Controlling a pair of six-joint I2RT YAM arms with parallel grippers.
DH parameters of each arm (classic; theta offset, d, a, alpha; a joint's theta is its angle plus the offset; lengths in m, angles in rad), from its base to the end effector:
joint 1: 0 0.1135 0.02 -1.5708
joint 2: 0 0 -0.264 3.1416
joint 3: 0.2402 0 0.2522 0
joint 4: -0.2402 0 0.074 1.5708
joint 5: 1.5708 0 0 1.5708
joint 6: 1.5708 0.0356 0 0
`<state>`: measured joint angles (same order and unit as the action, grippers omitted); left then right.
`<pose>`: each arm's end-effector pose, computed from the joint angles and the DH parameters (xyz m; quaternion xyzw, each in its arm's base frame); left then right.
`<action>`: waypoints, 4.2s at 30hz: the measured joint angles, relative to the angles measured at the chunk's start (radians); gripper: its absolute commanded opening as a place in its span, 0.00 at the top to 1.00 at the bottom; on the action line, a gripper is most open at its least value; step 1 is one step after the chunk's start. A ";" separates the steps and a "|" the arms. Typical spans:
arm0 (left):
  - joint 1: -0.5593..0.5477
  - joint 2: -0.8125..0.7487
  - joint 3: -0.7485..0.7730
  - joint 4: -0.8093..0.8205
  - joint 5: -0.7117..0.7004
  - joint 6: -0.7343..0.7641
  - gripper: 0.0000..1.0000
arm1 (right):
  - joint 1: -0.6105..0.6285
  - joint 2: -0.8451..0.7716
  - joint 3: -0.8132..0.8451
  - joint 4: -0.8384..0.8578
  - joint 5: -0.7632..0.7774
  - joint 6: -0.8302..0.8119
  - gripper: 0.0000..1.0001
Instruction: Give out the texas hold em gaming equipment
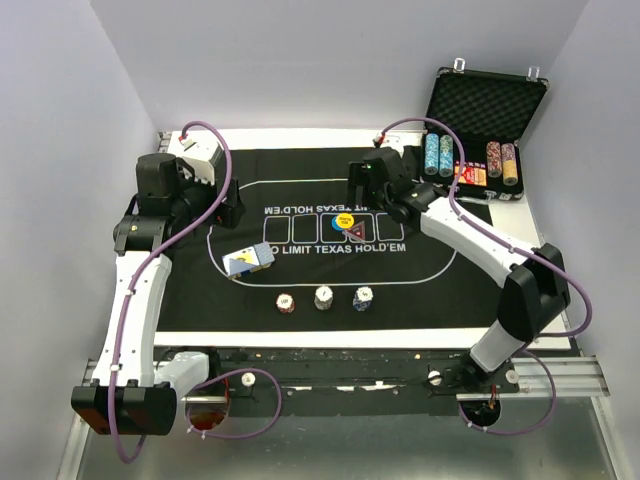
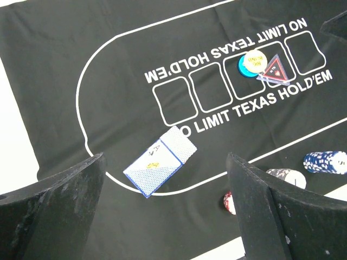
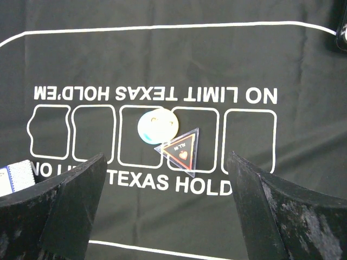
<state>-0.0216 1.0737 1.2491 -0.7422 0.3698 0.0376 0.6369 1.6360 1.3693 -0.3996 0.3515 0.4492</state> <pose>0.2149 -0.0175 0.3898 0.1139 0.8587 -0.1574 0.4743 0.3078 0.2124 0.3039 -0.0069 0.8889 0.0877 0.4496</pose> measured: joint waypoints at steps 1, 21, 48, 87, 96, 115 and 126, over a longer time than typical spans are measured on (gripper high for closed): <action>0.000 0.000 0.000 0.000 0.000 0.000 0.01 | 0.000 0.005 0.002 0.001 -0.003 -0.005 0.00; 0.001 0.047 -0.029 -0.007 0.000 0.031 0.01 | 0.029 0.422 0.143 0.061 -0.006 -0.080 0.22; 0.001 0.085 -0.063 0.027 -0.048 0.048 0.01 | 0.029 0.479 0.144 0.077 -0.006 -0.065 0.48; 0.003 0.058 -0.068 0.021 -0.070 0.082 0.01 | -0.214 0.658 0.489 -0.036 0.143 -0.061 0.13; 0.003 0.061 -0.068 0.022 -0.066 0.082 0.01 | -0.279 0.640 0.479 -0.042 0.182 -0.027 0.09; 0.003 0.075 -0.067 0.021 -0.061 0.081 0.01 | -0.304 0.666 0.426 -0.037 0.142 0.052 0.16; 0.003 0.075 -0.067 0.021 -0.061 0.070 0.01 | -0.301 0.672 0.425 -0.006 0.069 0.077 0.32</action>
<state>-0.0185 1.1484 1.1824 -0.7212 0.3084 0.1078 0.3355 2.3077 1.7939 -0.4061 0.4210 0.5259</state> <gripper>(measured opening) 0.990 0.682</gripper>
